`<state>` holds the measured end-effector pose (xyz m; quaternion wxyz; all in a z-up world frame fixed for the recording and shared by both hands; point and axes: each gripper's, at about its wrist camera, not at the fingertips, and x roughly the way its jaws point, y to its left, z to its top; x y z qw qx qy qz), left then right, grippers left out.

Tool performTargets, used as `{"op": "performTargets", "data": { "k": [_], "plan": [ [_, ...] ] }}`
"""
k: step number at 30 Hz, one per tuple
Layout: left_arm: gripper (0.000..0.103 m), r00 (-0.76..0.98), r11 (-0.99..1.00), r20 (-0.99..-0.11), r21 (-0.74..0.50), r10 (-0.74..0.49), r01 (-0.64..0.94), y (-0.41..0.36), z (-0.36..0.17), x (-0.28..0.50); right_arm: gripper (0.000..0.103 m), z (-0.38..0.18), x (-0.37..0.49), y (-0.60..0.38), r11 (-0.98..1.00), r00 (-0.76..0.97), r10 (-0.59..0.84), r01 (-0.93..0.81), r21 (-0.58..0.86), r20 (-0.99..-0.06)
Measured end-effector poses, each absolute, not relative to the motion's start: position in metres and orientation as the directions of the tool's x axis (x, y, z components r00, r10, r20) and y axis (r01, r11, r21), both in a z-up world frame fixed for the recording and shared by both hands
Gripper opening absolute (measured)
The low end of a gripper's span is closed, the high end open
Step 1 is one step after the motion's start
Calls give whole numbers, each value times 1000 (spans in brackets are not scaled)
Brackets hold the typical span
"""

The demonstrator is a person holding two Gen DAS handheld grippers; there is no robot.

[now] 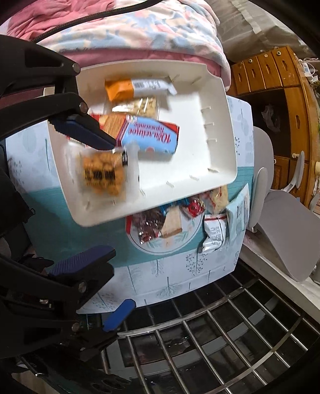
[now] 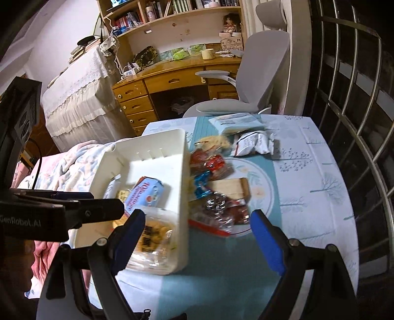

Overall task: Organize snacks
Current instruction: 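Grasp the silver foil red-strip packet with the left tool while the right tool grasps the white printed bag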

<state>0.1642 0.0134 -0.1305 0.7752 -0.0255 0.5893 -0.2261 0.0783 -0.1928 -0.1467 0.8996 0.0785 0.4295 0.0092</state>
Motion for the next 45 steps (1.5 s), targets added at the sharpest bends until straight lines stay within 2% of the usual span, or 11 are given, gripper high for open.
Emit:
{"op": "performTargets", "data": {
  "k": [8, 15, 29, 37, 42, 45],
  "plan": [
    [79, 237, 917, -898, -315, -371, 242, -30, -137, 156, 88, -146, 82, -242, 992, 655, 113, -36, 119, -747],
    [79, 296, 946, -898, -305, -325, 113, -67, -151, 153, 88, -146, 90, -289, 986, 674, 158, -77, 145, -722],
    [79, 323, 989, -942, -51, -93, 135, -149, -182, 167, 88, -148, 166, -373, 978, 679, 177, -39, 206, -713],
    [79, 324, 993, -946, 68, 35, 92, -178, -217, 178, 88, -161, 228, -382, 976, 635, 214, -105, 191, -742],
    [79, 322, 990, -943, 116, 84, 82, -194, -236, 183, 88, -177, 267, -382, 961, 597, 276, -155, 230, -753],
    [79, 335, 980, -926, 197, 173, 39, -201, -246, 188, 88, -192, 285, -376, 956, 573, 295, -185, 229, -765]
  ]
}}
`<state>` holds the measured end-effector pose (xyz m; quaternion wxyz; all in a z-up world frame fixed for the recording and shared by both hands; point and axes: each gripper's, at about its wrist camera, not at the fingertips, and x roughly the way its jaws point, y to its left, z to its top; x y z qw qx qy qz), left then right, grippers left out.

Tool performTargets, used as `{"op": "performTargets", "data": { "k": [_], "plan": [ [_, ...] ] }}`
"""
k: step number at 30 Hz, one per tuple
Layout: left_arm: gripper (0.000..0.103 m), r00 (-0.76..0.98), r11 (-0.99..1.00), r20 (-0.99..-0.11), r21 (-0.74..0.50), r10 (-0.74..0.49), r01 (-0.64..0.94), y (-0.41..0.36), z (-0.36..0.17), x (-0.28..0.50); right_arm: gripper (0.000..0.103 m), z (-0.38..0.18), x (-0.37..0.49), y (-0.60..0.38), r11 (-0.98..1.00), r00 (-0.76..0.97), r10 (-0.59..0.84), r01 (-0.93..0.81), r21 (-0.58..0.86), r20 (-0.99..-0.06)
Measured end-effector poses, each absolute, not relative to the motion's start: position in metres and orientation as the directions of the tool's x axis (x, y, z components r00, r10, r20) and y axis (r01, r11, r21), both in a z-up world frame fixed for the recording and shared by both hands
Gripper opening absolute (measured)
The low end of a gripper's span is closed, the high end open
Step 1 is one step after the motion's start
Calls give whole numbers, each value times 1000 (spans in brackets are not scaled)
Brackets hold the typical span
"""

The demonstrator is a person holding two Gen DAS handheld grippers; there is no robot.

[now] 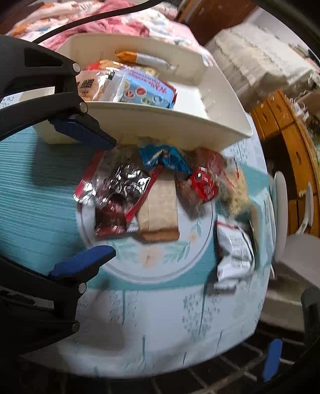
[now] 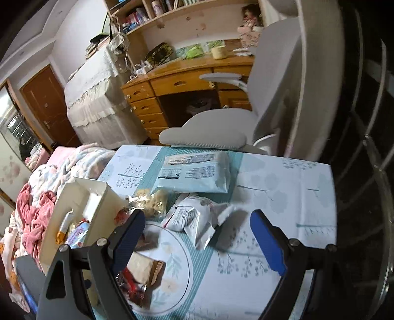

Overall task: Organize snacks
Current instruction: 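Grasp the silver foil red-strip packet with the left tool while the right tool grasps the white printed bag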

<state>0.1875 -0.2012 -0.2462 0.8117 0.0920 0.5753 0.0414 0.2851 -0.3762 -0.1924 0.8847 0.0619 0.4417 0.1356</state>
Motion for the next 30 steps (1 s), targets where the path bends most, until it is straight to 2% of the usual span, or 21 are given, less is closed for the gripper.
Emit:
{"op": "performTargets", "data": {
  "k": [9, 14, 30],
  "plan": [
    [79, 316, 960, -907, 276, 277, -50, -203, -274, 205, 88, -252, 316, -350, 946, 515, 312, -243, 213, -799],
    [79, 293, 956, -910, 285, 294, -77, -200, -287, 214, 88, -276, 327, -345, 942, 489, 319, -255, 216, -812],
    [79, 240, 987, -959, 131, 150, -94, -183, -302, 235, 86, -292, 334, -329, 956, 510, 216, -283, 75, -833]
  ]
}}
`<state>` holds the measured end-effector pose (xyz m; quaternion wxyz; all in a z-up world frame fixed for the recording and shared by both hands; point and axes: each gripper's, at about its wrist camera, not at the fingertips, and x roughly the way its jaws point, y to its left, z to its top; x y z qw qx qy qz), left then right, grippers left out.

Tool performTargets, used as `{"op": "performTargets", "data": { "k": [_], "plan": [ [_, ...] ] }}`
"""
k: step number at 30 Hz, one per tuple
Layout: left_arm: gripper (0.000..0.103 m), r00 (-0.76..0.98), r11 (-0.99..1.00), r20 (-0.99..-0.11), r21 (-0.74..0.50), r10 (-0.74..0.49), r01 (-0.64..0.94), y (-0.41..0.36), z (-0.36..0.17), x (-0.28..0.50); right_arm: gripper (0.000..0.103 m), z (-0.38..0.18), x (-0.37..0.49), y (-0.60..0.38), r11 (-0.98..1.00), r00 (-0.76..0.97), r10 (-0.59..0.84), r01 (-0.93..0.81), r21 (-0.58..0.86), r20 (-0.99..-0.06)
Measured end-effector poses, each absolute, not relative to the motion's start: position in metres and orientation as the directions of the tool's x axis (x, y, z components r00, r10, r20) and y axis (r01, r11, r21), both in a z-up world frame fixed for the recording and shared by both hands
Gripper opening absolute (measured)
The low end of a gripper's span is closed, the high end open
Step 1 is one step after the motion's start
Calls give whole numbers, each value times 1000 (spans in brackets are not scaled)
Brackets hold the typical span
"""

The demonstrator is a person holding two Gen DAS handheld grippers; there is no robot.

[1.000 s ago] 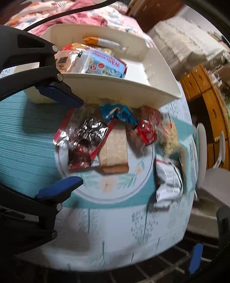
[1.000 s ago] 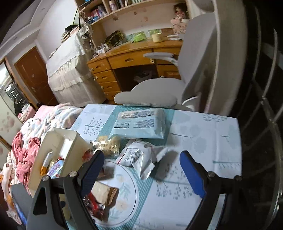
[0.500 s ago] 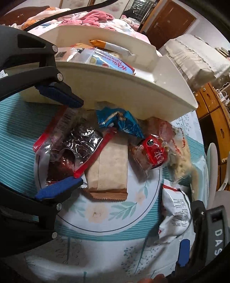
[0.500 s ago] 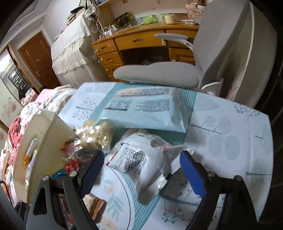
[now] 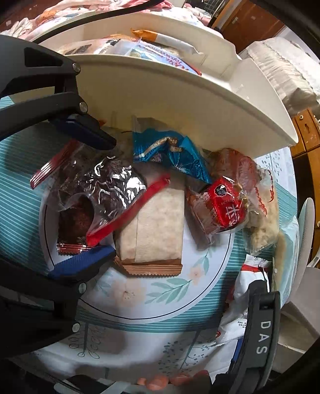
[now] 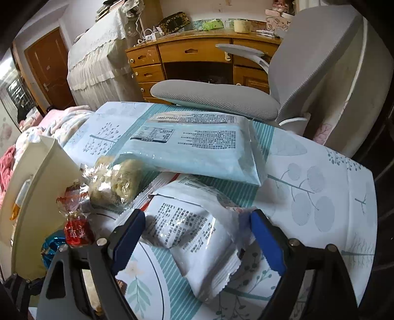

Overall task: Organize snacks
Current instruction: 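Grasp the silver foil red-strip packet with the left tool while the right tool grasps the white printed bag, then carry both packets over the white tray and open both tools to release them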

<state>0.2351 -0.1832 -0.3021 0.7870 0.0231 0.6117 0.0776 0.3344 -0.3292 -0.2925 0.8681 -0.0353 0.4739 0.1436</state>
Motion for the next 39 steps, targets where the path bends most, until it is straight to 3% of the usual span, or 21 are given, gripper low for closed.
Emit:
{"op": "performTargets", "data": {
  "k": [4, 6, 12, 23, 32, 39],
  "plan": [
    [74, 232, 992, -966, 92, 110, -87, -174, -304, 238, 71, -290, 331, -332, 955, 511, 212, -289, 66, -833],
    [64, 231, 994, -969, 71, 89, -85, -172, -304, 240, 66, -290, 332, -340, 956, 489, 232, -274, 105, -841],
    [48, 213, 996, -975, 50, 65, -74, -170, -304, 236, 53, -289, 324, -348, 957, 464, 241, -259, 130, -852],
    [21, 158, 997, -986, 47, 56, -58, -161, -304, 229, 41, -286, 298, -355, 961, 402, 256, -209, 184, -879],
    [20, 71, 999, -997, 29, 30, -25, -155, -299, 213, 38, -281, 250, -351, 968, 334, 233, -166, 186, -913],
    [19, 102, 999, -995, 7, 2, 43, -152, -266, 193, 38, -270, 206, -351, 967, 293, 244, -139, 211, -924]
  ]
}}
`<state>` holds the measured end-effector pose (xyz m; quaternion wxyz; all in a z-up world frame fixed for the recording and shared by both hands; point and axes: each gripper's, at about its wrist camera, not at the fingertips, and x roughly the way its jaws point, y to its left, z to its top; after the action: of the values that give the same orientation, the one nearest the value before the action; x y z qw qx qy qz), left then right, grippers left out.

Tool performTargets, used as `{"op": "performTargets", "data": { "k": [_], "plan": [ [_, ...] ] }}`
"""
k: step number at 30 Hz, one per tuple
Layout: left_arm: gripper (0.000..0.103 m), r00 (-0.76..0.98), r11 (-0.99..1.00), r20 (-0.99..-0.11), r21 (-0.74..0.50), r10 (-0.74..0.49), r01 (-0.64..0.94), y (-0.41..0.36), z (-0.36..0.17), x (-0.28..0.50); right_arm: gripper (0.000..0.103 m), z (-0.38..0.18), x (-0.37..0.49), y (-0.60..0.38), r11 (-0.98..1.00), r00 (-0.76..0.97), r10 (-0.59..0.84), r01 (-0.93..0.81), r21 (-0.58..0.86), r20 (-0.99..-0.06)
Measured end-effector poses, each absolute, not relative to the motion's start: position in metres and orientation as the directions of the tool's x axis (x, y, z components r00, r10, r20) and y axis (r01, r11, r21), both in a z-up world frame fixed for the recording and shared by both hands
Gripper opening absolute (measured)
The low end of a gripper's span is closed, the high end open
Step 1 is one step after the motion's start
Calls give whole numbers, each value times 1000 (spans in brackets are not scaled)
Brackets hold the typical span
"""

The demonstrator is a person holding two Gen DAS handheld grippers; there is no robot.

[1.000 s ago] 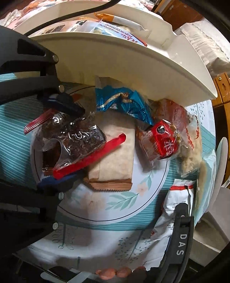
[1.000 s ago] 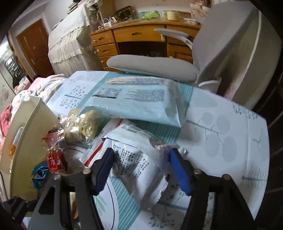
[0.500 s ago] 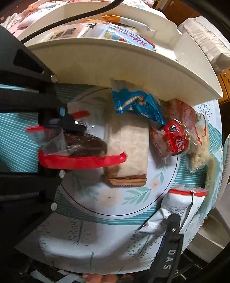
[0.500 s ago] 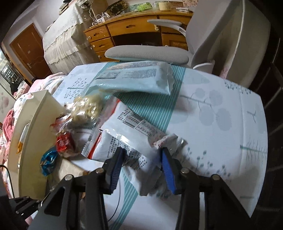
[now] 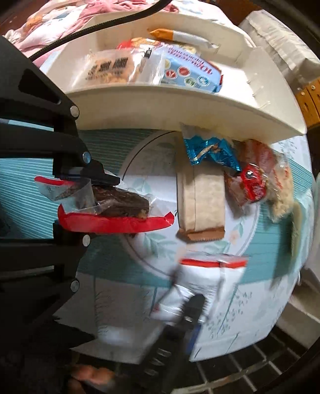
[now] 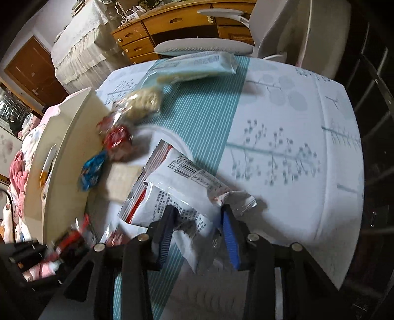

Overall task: Organize snacks
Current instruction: 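Carry both packets over the white tray and open both tools to release them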

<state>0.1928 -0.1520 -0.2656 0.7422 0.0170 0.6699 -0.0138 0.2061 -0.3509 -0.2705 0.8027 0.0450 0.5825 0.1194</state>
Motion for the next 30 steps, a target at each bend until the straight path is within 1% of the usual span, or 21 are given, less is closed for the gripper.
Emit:
{"op": "performTargets", "data": {
  "k": [9, 14, 22, 30],
  "plan": [
    [19, 226, 991, -973, -21, -51, 130, -158, -197, 160, 38, -243, 168, -350, 949, 279, 316, -78, 306, -907],
    [19, 286, 988, -957, -4, -48, 152, -156, -160, 149, 38, -222, 156, -334, 932, 300, 359, -62, 358, -884],
    [20, 380, 984, -920, -29, -95, 177, -117, -123, 136, 39, -190, 140, -293, 907, 348, 402, -27, 420, -847],
    [20, 471, 977, -867, -78, -164, 197, -55, -98, 136, 39, -174, 131, -239, 889, 376, 418, 19, 458, -827]
  ]
}}
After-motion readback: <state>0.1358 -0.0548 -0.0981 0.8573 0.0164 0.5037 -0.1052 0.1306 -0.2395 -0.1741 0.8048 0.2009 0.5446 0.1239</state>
